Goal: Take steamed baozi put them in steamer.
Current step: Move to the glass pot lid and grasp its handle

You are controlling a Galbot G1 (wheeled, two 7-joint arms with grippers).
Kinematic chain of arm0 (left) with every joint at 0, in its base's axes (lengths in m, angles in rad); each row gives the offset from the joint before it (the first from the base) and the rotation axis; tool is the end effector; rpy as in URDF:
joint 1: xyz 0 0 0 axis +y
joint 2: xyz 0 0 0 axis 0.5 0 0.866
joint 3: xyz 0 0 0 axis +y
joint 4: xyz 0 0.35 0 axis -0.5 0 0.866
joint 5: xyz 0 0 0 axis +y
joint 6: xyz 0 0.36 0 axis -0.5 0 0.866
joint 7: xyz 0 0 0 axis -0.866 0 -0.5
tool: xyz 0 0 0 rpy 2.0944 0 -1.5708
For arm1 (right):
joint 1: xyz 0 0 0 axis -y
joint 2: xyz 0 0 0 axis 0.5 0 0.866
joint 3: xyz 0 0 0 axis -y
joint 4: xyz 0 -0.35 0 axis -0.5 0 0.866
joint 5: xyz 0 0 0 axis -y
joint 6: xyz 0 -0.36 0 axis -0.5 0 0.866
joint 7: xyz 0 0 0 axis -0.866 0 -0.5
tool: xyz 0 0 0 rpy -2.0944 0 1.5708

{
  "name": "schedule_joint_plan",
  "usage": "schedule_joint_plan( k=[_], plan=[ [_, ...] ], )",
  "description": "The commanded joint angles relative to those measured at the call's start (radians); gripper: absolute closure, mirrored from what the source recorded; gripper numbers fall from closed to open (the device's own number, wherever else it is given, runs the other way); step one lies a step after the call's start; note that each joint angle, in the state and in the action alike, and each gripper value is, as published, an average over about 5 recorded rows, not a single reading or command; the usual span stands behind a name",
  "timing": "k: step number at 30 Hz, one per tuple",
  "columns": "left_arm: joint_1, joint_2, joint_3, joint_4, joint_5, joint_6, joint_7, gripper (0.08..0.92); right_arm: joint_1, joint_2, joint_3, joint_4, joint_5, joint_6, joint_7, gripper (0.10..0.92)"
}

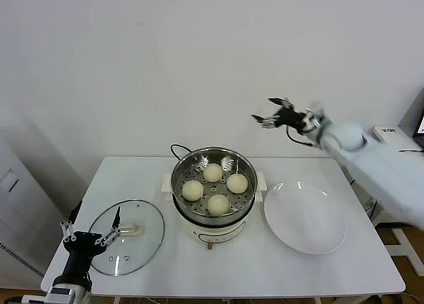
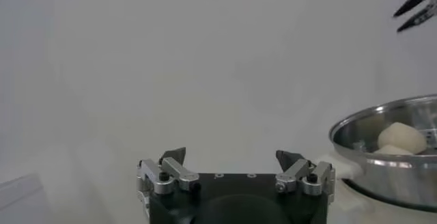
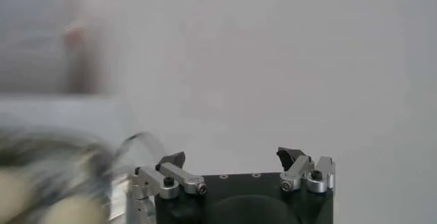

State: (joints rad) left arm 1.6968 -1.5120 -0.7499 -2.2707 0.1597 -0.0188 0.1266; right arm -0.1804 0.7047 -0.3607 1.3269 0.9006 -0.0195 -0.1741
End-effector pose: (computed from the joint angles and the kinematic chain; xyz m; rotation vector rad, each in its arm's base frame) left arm 0.1446 0.0686 -0.2533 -0.0250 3.0522 0.5412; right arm 0.5160 -0.1578 -0.1477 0.7393 -3.0258 0.3520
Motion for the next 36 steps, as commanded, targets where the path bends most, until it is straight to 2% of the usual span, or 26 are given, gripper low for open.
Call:
schedule_joint_plan(
  k=[1, 10, 14, 18, 25, 29, 32, 36],
  plan=[
    [-0.001, 0.008, 0.019, 0.011, 0.033, -0.002, 0.000, 0.177, -0.984, 0.069, 0.933, 0.228, 0.043, 0.120, 0.288, 0.203],
    [0.001, 0.023, 0.004, 0.048, 0.082, -0.038, -0.003, 0.177, -1.475, 0.354, 1.211, 0.444, -0.171, 0.202, 0.076, 0.203],
    [0.002, 0.028, -0.009, 0.081, 0.136, -0.091, -0.003, 0.177, -1.606, 0.484, 1.271, 0.526, -0.261, 0.209, 0.030, 0.203],
    [0.001, 0.045, -0.030, 0.133, 0.228, -0.179, -0.007, 0.177, -1.681, 0.570, 1.306, 0.592, -0.285, 0.191, 0.001, 0.203],
    [-0.009, 0.118, -0.063, 0.277, 0.549, -0.390, -0.050, 0.177, -1.707, 0.635, 1.325, 0.655, -0.312, 0.153, -0.009, 0.203],
    [-0.041, 0.163, -0.066, 0.405, 0.828, -0.492, -0.130, 0.177, -1.704, 0.642, 1.327, 0.672, -0.328, 0.139, -0.009, 0.203],
    [-0.071, 0.175, -0.054, 0.480, 0.975, -0.523, -0.192, 0.177, -1.704, 0.645, 1.329, 0.678, -0.339, 0.135, -0.008, 0.203],
    [-0.096, 0.167, -0.038, 0.519, 1.121, -0.512, -0.241, 0.177, -1.708, 0.648, 1.337, 0.679, -0.345, 0.132, -0.008, 0.203]
  ],
)
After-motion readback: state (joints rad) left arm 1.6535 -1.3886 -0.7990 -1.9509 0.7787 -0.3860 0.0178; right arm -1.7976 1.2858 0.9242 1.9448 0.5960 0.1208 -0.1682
